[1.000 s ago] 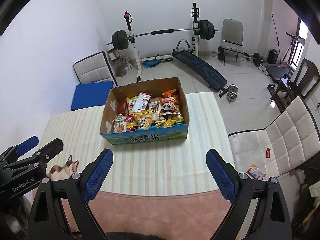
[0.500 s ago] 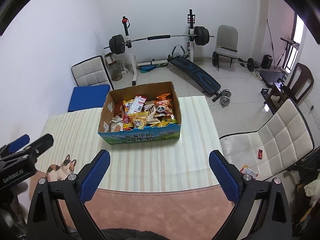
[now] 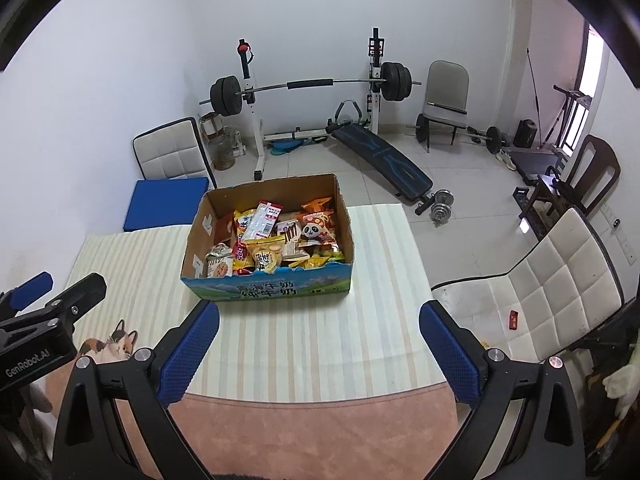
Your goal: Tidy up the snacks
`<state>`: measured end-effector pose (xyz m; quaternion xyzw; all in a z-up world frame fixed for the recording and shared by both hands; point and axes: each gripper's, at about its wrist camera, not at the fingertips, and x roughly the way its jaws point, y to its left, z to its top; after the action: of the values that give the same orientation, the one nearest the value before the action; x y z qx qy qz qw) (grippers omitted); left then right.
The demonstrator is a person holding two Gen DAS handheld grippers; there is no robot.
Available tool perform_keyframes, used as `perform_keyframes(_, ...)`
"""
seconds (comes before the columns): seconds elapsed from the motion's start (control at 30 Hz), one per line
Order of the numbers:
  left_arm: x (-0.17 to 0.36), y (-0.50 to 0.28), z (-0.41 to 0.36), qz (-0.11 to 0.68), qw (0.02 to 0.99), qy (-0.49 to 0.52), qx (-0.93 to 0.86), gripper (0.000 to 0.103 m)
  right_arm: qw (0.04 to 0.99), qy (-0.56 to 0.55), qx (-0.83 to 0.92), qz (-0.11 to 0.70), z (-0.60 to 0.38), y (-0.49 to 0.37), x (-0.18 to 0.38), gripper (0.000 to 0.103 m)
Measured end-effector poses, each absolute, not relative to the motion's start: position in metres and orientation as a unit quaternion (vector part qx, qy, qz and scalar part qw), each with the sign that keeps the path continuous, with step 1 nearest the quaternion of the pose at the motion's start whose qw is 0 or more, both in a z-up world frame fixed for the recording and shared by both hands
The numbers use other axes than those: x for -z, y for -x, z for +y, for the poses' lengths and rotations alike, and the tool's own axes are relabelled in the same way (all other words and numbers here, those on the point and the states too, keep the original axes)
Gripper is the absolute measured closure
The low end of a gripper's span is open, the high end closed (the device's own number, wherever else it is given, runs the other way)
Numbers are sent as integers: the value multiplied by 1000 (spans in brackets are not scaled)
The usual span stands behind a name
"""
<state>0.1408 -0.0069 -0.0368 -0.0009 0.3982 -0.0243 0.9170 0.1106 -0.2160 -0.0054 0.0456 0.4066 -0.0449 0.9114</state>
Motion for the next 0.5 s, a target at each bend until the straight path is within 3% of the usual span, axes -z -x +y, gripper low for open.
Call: perform_keyframes(0.5, 58, -183, -11, 396, 918, -9, 8, 0, 921, -36, 72, 382, -225, -158, 14, 1)
